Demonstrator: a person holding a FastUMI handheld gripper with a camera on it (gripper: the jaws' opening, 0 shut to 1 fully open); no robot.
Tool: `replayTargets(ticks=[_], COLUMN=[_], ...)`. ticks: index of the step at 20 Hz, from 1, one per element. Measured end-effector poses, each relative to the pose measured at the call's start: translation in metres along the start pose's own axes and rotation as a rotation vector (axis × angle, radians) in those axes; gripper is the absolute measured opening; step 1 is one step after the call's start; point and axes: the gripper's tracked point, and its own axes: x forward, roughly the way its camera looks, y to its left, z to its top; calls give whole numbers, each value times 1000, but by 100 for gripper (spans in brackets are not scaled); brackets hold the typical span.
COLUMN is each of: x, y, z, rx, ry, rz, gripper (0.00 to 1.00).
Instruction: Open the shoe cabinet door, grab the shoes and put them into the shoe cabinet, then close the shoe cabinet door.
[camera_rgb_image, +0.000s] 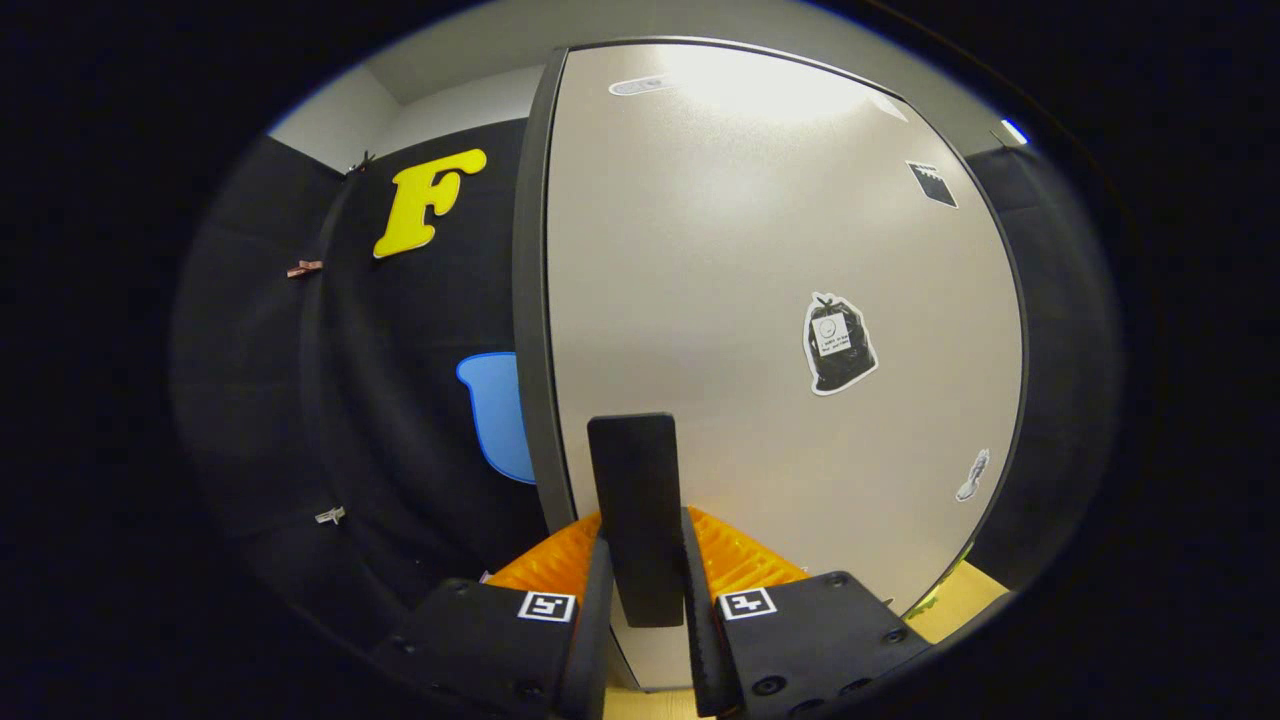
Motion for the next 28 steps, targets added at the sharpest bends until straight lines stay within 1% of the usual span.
replayTargets(ticks=[1, 2, 3, 4, 7, 11, 14, 18, 22, 26, 28], x=[-2, -2, -5, -6, -24, -66, -101, -134, -164, -191, -199], y=[3, 3, 3, 2, 4, -2, -22, -41, -72, -110, -128], z=[0, -2, -4, -2, 2, 13, 16, 19, 19, 24, 25], rx=[-6, -11, -14, -19, -4, 3, 7, 29, 36, 39, 34], ry=[-2, 8, 15, 11, 11, 6, 7, 22, 29, 14, 17], rz=[10, 30, 45, 54, 92, 137, 167, 189, 180, 140, 137], gripper=[30, 31, 24, 18, 18, 18, 18, 18, 18, 17, 17])
